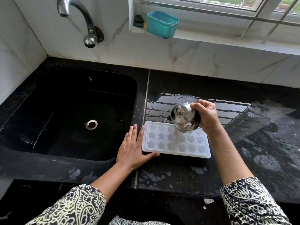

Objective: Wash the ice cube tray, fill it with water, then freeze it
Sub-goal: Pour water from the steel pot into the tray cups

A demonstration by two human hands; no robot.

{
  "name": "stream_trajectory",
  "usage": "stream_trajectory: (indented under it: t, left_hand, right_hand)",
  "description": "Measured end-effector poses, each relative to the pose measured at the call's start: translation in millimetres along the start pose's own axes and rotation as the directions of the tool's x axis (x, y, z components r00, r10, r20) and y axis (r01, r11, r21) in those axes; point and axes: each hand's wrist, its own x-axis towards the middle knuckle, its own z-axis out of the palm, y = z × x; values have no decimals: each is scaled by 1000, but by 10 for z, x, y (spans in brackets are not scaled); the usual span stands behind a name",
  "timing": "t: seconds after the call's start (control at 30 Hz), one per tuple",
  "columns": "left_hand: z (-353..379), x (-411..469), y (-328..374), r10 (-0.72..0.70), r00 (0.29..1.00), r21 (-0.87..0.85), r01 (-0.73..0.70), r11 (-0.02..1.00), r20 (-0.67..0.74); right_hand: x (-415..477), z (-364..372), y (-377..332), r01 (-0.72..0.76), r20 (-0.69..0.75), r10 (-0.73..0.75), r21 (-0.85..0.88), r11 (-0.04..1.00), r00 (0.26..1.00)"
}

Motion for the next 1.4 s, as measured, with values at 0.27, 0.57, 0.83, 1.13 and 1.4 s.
stream_trajectory:
  t: [0.27, 0.57, 0.83, 1.13, 1.4]
  left_hand:
    - [10, -2, -6, -5, 1000, 12, 5, 1000, 2]
    - [0, -9, 2, -11, 1000, 7, 11, 1000, 9]
    - [-13, -10, 16, -18, 1000, 18, 18, 1000, 13]
    - [-12, -13, 23, -13, 1000, 6, 13, 1000, -5]
    - [-26, -17, 34, -13, 1000, 5, 13, 1000, -15]
  right_hand:
    - [-24, -56, -4, -79, -95, 119, 346, 935, 988]
    - [-37, -272, -37, 11, -142, 39, 336, 942, 989]
    - [-137, -368, 37, 1, -131, 22, 171, 985, 991]
    - [-167, -352, -19, 5, -117, -2, 26, 1000, 993]
    - [-151, -329, -26, 13, -110, -15, -18, 1000, 994]
